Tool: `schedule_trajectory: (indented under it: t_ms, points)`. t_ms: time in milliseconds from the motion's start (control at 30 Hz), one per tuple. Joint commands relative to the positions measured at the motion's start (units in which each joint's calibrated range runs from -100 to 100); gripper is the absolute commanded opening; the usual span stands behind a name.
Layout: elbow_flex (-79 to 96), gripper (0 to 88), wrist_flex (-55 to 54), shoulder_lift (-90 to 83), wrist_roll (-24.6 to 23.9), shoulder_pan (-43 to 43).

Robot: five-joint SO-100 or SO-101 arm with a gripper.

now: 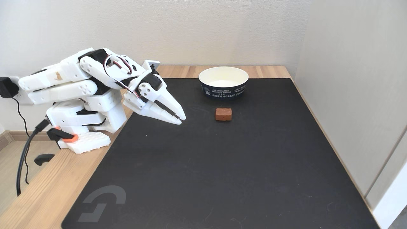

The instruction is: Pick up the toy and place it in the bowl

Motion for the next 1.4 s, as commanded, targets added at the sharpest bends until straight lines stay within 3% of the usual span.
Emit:
schedule_trajectory:
  t_ms: [0,1367]
  points:
    - [0.60,3.0,0.20,-0.58,-0.11,1.12]
    - [0.69,3.0,0.20,-0.58,-0.06,0.79]
